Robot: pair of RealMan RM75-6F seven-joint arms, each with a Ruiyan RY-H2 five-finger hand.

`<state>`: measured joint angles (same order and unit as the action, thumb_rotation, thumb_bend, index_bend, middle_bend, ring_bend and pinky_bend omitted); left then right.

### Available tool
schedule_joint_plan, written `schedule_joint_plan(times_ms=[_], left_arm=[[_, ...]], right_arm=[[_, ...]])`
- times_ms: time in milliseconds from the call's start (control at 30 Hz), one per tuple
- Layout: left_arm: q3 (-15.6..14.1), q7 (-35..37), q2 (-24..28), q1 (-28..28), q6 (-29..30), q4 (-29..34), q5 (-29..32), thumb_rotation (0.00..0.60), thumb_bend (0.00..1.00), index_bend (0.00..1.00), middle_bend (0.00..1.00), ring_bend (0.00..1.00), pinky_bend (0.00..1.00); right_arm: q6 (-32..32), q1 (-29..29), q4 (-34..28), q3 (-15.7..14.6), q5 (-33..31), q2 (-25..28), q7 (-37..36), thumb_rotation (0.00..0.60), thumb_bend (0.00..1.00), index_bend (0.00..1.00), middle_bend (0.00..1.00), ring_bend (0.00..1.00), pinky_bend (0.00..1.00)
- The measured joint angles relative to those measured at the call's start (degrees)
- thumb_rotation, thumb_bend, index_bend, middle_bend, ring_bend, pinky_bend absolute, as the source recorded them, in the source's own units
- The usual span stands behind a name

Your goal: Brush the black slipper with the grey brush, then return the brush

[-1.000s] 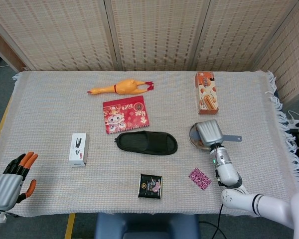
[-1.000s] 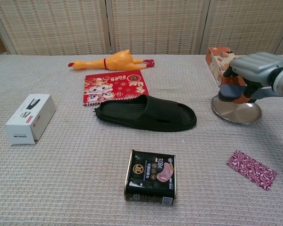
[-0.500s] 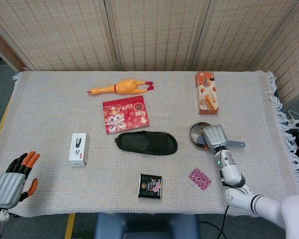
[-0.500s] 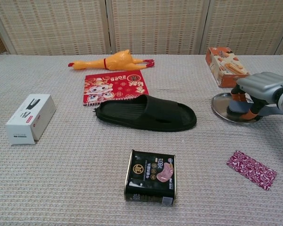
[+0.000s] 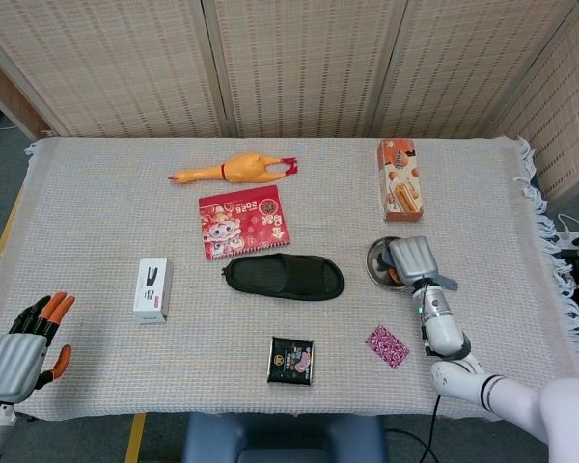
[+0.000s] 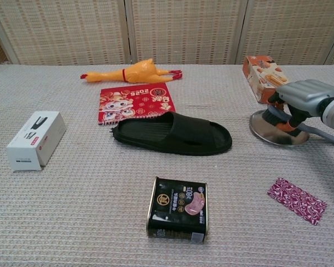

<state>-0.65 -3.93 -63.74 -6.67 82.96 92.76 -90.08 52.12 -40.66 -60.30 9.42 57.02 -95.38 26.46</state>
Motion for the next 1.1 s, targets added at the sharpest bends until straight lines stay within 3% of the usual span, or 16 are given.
schedule_joint_plan(times_ms=[100,267,633,733,800,933,1100], left_arm=[[-0.02,-0.01,0.01,-0.04,-0.18,-0.03,0.16,0.600,0.52,0.00,0.00,0.00,0.13],[0.00,0.24,0.16,0.01,-0.29,0.44,0.53,0.600,0.52,0.00,0.00,0.00,0.13],[-0.17,0.45,0.58,0.33,0.40,0.71,0.10,0.600,0.52,0.00,0.00,0.00,0.13],[-0.26,0.28,0.59,0.37,0.49,0.73,-0.13,0.600,0.52,0.00,0.00,0.00,0.13],[-0.29,0.22,0.65,0.48,0.81,0.77,-0.30,0.600,0.52,0.00,0.00,0.00,0.13],[-0.03,0.95,0.71,0.75,1.88,0.34,-0.50,0.600,0.52,0.00,0.00,0.00,0.13],[0.64,2.47,0.29,0.90,2.98,-0.99,-0.53,0.600,0.47,0.00,0.00,0.00,0.13]], right_arm=[[-0.94,-0.14,-0.31,0.06,-1.32,0.03,2.03,0.600,0.39,0.16,0.31,0.30,0.77],[-2.67,-0.21,-2.95,-0.01,-3.45,1.74,4.30,0.600,0.38,0.01,0.19,0.20,0.72],[-1.90,1.03,-11.90,-0.11,-4.59,8.13,4.16,0.600,0.36,0.00,0.14,0.17,0.67],[-0.96,1.98,-15.65,0.04,-3.68,10.41,2.03,0.600,0.35,0.00,0.13,0.15,0.50],[0.61,3.02,-18.29,0.01,-2.23,11.92,0.32,0.600,0.32,0.00,0.10,0.08,0.34],[8.56,7.35,-23.59,-1.65,5.31,15.32,-3.41,0.600,0.26,0.00,0.01,0.00,0.11],[23.30,15.90,-28.06,-7.44,17.88,18.95,-6.35,0.600,0.20,0.00,0.00,0.00,0.00]])
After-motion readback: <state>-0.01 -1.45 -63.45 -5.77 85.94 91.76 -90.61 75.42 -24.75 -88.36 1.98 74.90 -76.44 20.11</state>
